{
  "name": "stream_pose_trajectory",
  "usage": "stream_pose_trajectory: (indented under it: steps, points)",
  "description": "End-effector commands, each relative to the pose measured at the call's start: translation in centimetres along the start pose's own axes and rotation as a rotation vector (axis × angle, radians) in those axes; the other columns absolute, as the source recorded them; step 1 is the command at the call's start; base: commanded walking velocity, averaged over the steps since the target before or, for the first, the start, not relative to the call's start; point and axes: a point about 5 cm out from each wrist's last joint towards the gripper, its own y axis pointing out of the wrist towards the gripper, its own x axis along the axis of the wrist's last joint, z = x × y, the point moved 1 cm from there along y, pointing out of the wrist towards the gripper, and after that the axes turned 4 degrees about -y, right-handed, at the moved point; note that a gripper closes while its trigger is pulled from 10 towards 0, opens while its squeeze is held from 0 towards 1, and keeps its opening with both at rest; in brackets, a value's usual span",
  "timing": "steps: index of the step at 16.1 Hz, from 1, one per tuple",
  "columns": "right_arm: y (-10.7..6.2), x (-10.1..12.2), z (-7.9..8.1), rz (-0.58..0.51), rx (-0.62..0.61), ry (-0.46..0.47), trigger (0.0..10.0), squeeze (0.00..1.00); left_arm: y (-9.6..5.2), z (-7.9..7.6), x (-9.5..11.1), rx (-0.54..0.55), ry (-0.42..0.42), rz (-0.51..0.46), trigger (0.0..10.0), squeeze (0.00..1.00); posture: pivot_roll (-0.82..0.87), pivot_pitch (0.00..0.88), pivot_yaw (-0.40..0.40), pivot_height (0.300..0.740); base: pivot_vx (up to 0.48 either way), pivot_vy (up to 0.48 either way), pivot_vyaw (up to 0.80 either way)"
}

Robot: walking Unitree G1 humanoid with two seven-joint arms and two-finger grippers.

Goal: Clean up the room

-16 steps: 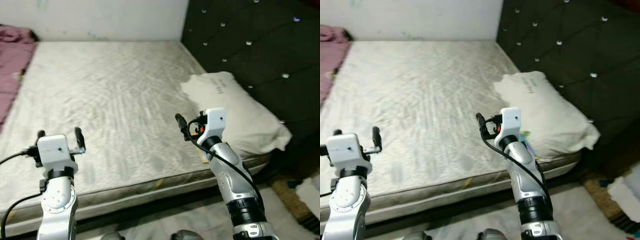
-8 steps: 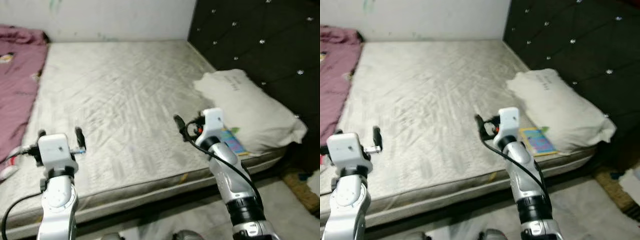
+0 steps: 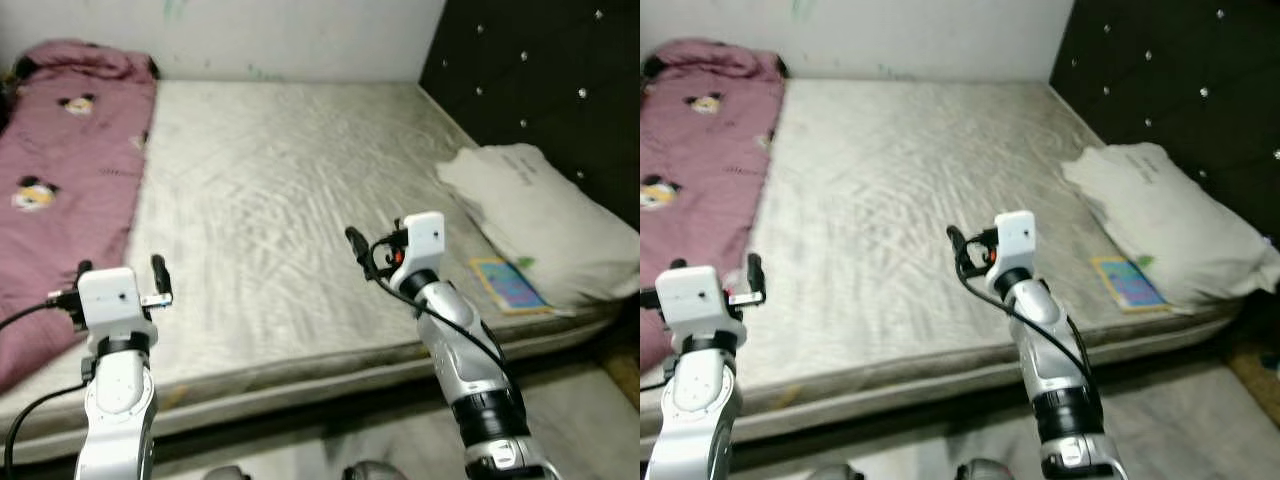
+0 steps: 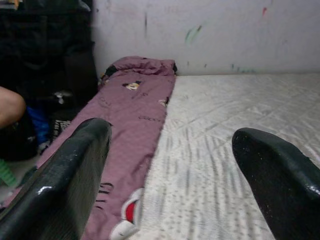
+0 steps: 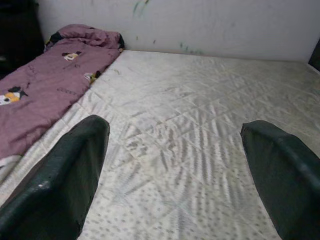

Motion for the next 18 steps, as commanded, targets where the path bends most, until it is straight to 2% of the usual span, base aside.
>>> stream_pose_trajectory:
  steps: [1, 9, 12, 14, 18]
  points:
    - [-0.3, -0.2, -1.1, 0.011, -0.032, -0.011, 10.0, 0.0, 0.1, -0.9, 0.1, -0.028, -0.01, 0.001, 10.0, 0.0, -0.05, 0.0, -0.061, 0.74, 0.0, 0.48, 0.0]
    - [-0.2, -0.4, -1.2, 0.03, -0.043, -0.016, 10.0, 0.0, 0.2, -1.1, 0.0, -0.035, -0.012, 0.008, 10.0, 0.0, -0.05, 0.0, -0.057, 0.74, 0.0, 0.48, 0.0]
    - [0.2, -0.3, -0.2, 0.023, 0.036, -0.046, 10.0, 0.0, 0.4, -1.1, -0.1, -0.032, -0.017, 0.009, 10.0, 0.0, -0.05, 0.0, -0.06, 0.74, 0.0, 0.48, 0.0]
    - [0.3, -0.2, 0.2, 0.023, 0.065, -0.064, 10.0, 0.0, 0.7, -1.2, 0.0, -0.025, -0.019, 0.005, 10.0, 0.0, -0.05, 0.0, -0.065, 0.74, 0.0, 0.48, 0.57]
    - [0.6, -0.3, -0.1, 0.039, 0.056, -0.053, 10.0, 0.0, 0.7, -1.1, 0.0, -0.017, -0.023, 0.008, 10.0, 0.0, -0.05, 0.0, -0.067, 0.74, 0.0, 0.48, 0.0]
